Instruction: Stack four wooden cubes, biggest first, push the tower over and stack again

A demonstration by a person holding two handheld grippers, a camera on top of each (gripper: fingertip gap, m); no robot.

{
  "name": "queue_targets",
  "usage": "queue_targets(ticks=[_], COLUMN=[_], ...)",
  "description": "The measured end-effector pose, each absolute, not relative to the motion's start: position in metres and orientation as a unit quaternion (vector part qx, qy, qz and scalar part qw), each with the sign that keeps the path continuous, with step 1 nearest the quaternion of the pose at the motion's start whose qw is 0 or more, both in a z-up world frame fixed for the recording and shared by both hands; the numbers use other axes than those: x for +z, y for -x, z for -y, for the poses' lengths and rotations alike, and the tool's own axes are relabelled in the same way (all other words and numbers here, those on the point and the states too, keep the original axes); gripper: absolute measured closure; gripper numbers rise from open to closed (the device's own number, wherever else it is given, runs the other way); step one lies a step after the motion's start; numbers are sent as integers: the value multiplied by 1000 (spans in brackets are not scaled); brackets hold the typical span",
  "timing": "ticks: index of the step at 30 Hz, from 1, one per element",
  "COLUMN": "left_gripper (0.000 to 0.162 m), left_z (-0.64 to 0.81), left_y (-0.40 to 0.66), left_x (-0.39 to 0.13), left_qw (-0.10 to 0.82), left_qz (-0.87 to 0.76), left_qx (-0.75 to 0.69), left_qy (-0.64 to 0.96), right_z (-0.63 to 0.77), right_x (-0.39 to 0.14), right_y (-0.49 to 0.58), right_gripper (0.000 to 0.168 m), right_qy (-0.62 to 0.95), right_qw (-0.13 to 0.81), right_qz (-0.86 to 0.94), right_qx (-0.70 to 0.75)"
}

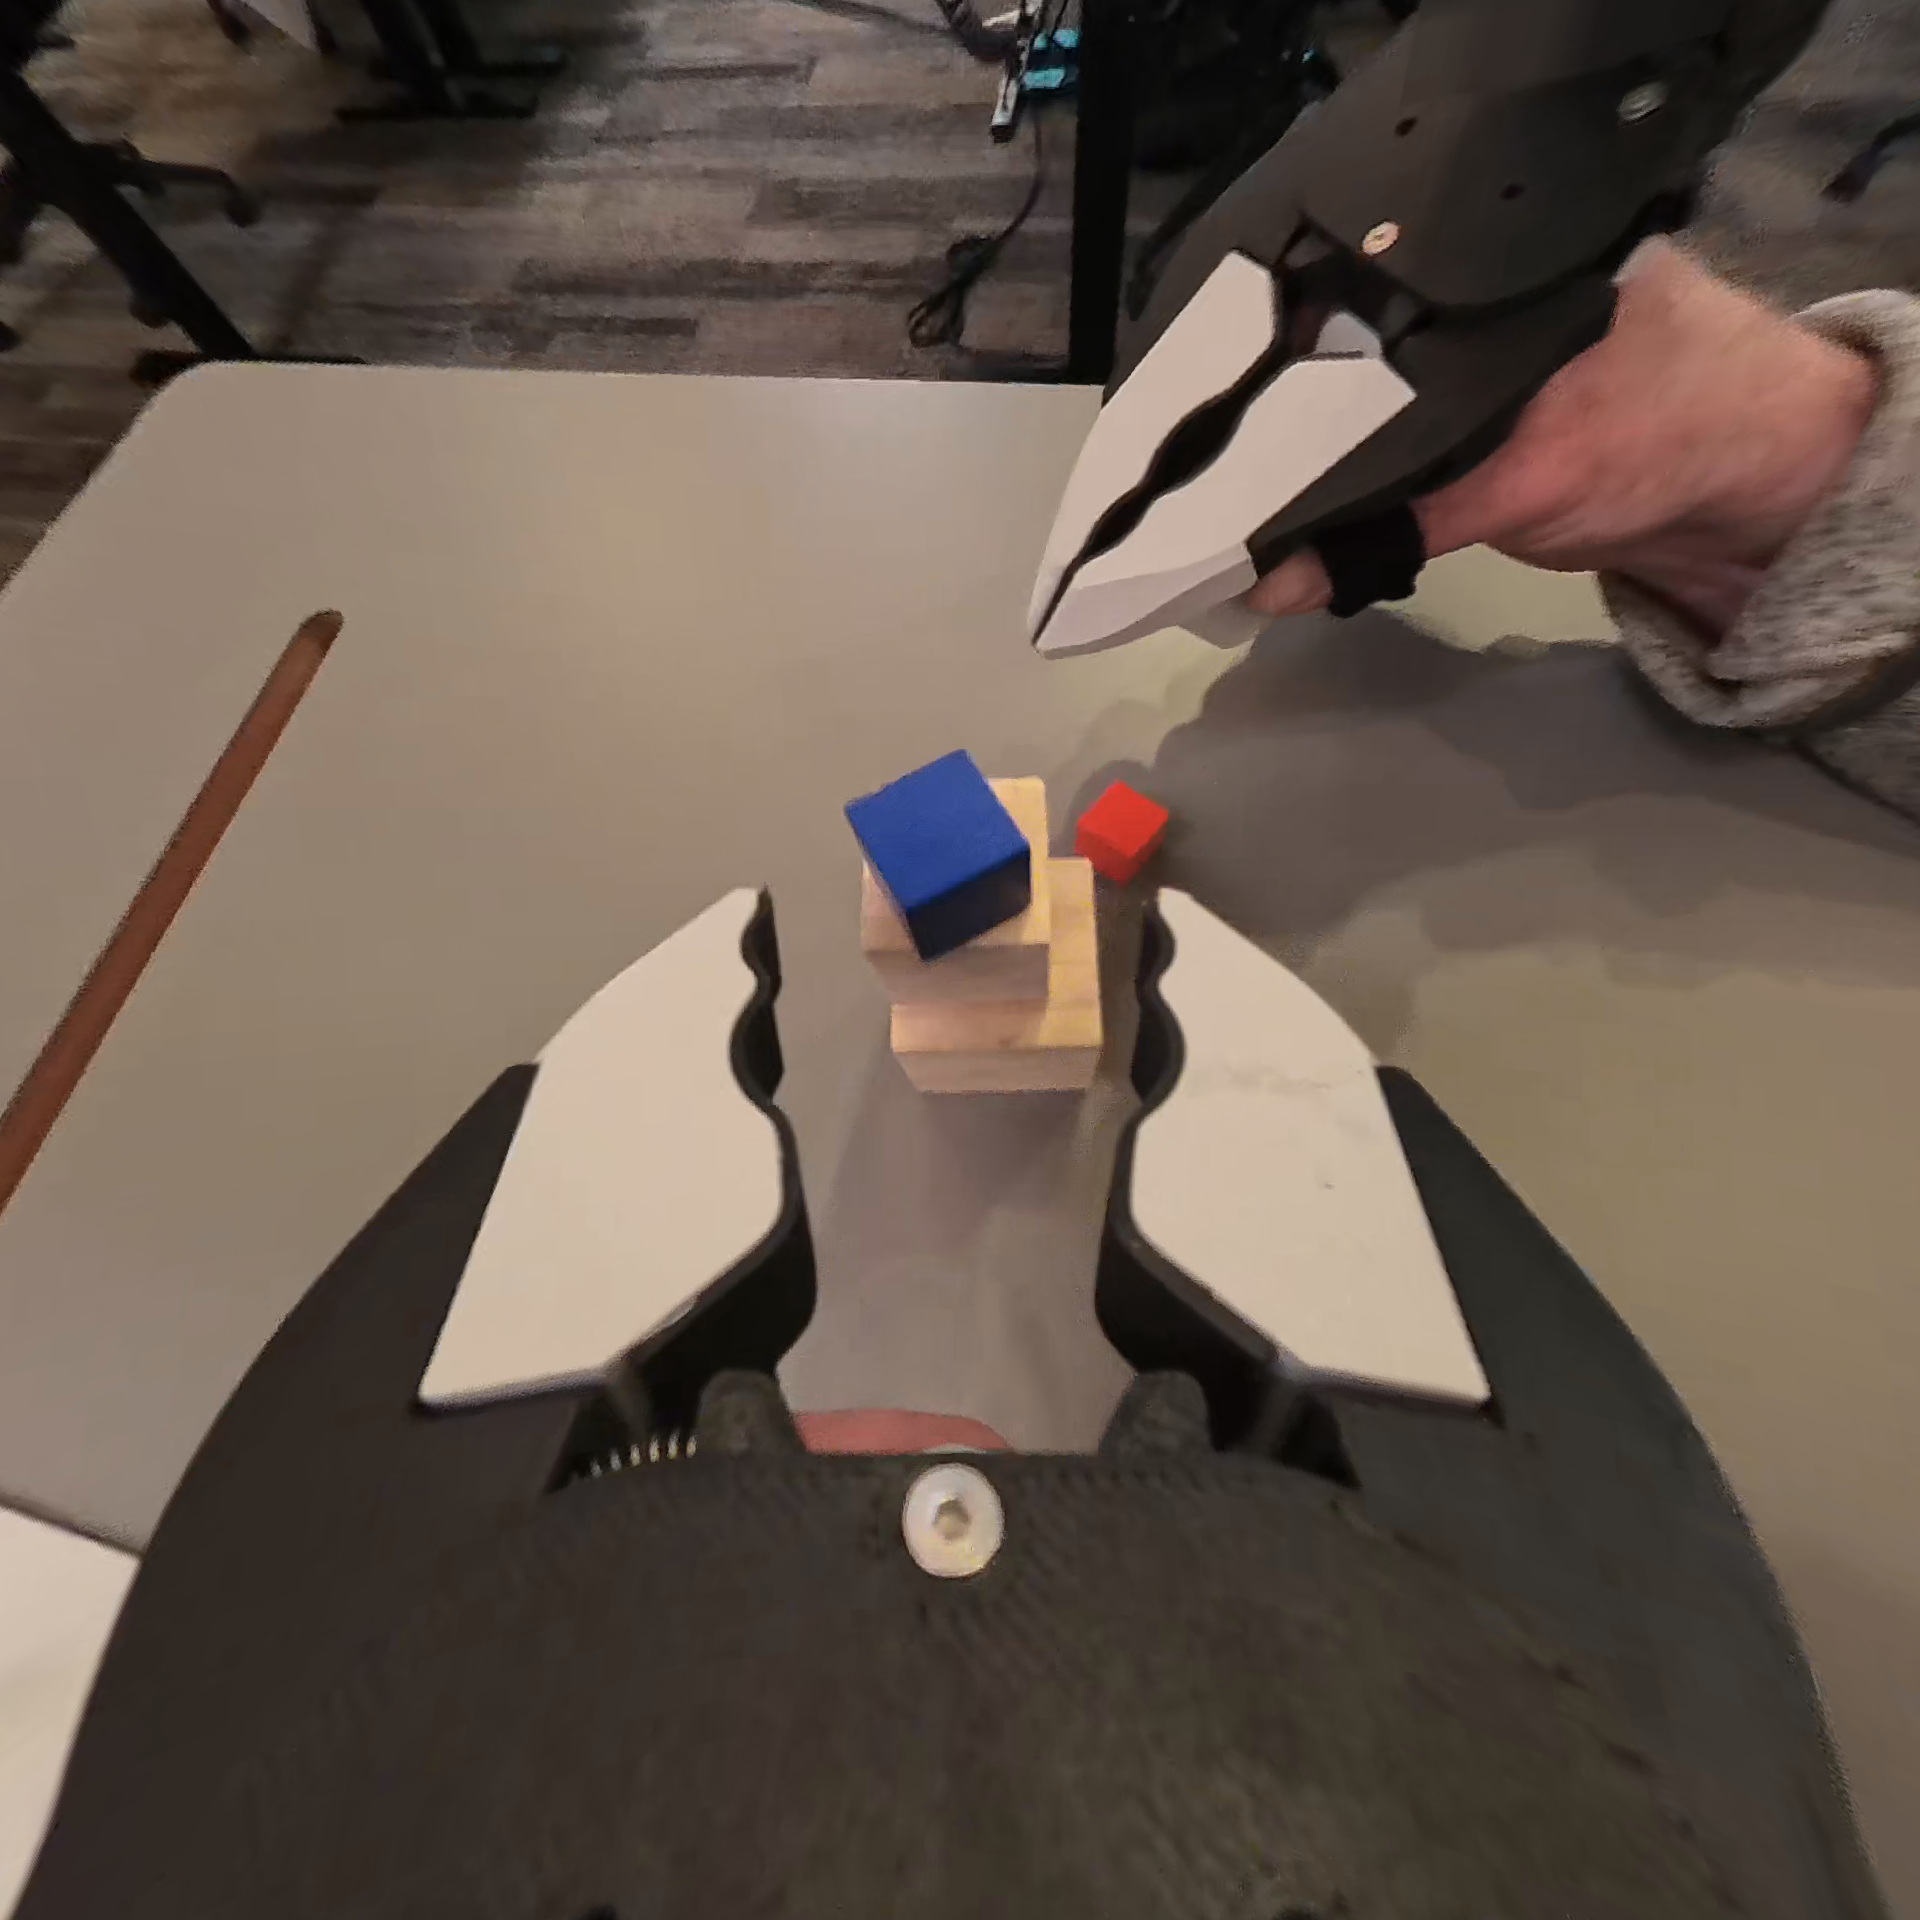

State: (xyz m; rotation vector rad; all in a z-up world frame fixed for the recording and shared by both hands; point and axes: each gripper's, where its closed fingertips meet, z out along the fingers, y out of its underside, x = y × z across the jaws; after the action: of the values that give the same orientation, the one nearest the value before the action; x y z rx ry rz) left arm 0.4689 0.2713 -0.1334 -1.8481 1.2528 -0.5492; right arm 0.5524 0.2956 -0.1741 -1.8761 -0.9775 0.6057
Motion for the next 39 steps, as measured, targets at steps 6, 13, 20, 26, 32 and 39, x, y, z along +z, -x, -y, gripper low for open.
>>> queue_targets(ticks=[6,13,20,26,32,39], left_gripper=[103,116,128,129,129,127], left_z=[-255,-249,-245,-245,-245,-244], left_y=[-403,-351,-344,-344,-344,-344], left_x=[-170,-234,-235,-236,-236,-237], left_qw=[388,354,365,360,357,354], left_qz=[-490,-464,-467,-464,-464,-465], left_qx=[-167,-141,-132,-136,-140,-143], left_qy=[763,800,794,798,799,799], right_z=[-268,-267,-279,-279,-285,-285], right_x=[-198,-235,-186,-122,-117,-114], right_y=[-539,-539,-537,-495,-468,-468], right_gripper=[153,136,146,146,146,134], right_qy=[735,765,746,714,727,735], right_qw=[380,311,395,418,375,374], right_qz=[486,517,479,497,522,513], right_qx=[282,226,242,262,242,238])
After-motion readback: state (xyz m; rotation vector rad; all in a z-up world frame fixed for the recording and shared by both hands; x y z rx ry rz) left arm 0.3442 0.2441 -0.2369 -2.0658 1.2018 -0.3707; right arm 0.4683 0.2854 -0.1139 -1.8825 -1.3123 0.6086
